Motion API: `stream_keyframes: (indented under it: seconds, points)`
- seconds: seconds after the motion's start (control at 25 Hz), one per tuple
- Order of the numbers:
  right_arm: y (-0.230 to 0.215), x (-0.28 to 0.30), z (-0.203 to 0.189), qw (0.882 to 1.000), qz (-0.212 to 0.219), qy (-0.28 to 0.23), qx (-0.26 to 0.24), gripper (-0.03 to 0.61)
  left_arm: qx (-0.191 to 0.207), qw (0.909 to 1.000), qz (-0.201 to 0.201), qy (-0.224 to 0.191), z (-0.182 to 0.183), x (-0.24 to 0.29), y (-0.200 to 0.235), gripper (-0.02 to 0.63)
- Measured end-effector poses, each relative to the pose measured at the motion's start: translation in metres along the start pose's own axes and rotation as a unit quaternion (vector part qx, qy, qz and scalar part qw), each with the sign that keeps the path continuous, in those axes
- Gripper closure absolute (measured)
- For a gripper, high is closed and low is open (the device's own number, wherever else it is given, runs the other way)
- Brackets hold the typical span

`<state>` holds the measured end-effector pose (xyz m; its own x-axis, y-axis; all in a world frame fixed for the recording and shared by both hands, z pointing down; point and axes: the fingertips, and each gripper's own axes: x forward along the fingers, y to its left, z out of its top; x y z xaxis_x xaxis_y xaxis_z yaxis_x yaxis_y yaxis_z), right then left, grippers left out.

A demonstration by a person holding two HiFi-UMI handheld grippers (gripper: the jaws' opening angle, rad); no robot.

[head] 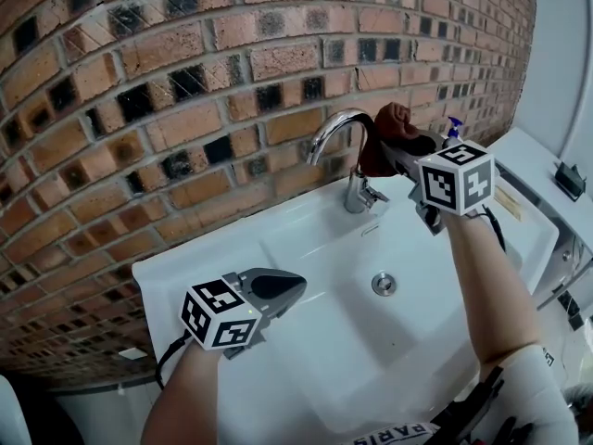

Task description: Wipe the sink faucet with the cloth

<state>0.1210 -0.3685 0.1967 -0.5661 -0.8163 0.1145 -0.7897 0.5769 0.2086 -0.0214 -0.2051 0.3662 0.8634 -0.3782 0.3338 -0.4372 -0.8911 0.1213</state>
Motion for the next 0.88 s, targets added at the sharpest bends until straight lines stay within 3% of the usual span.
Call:
stream_keyframes:
  seconds: [0.4,0.64,0.88]
  points:
    - [-0.004,0.017,-0.06,0.999,-0.004,0.047,0.025,0.483,0.002,1.0,0.001,0.001,0.0,0.001,0.001,0.609]
    - [-0.003,0.012,-0.057,0.999,-0.007,0.044,0.013,0.483,0.001,1.0,0.001,0.001,-0.001,0.001,0.001,0.609]
    - [0.032,-0.006,-0.026,0.999,0.014,0.01,-0.04,0.483,0.001,1.0,0.0,0.001,-0.001,0.0,0.0,0.609]
